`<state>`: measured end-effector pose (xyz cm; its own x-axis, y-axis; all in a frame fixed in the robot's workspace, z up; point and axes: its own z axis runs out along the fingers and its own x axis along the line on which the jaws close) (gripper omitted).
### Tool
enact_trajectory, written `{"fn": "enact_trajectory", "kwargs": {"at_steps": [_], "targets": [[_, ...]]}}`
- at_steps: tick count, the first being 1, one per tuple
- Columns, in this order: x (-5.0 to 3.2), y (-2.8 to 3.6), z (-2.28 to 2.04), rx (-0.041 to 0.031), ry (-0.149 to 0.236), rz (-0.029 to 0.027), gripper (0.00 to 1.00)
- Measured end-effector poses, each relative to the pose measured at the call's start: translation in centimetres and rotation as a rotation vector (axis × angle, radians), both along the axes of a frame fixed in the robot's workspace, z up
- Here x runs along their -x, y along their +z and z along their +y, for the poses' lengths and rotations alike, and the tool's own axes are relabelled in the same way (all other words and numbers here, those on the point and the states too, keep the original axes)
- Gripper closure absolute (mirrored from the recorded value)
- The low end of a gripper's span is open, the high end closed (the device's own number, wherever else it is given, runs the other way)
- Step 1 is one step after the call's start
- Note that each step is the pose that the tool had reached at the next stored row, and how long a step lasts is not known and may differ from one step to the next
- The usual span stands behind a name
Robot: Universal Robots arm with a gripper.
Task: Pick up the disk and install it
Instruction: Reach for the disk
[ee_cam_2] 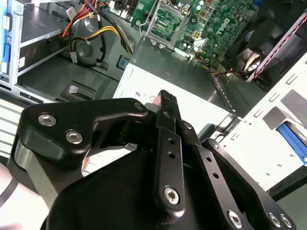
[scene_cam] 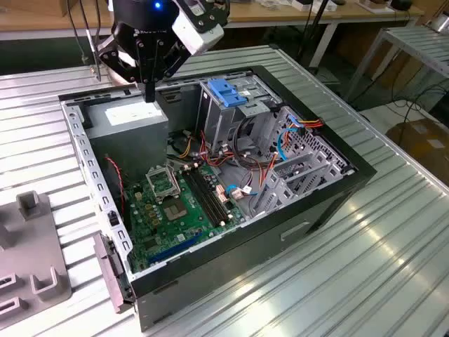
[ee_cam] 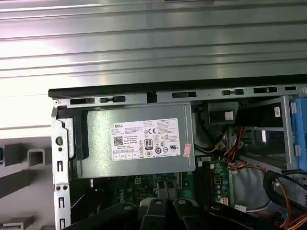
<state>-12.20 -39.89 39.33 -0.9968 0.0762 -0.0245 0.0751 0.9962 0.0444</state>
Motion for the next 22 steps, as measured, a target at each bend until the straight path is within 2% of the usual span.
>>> {"fn": "enact_trajectory", "kwargs": {"at_steps": [22], "targets": [[0.72, 0.00, 0.00, 0.0000, 0.000, 0.0000, 0.90]]}}
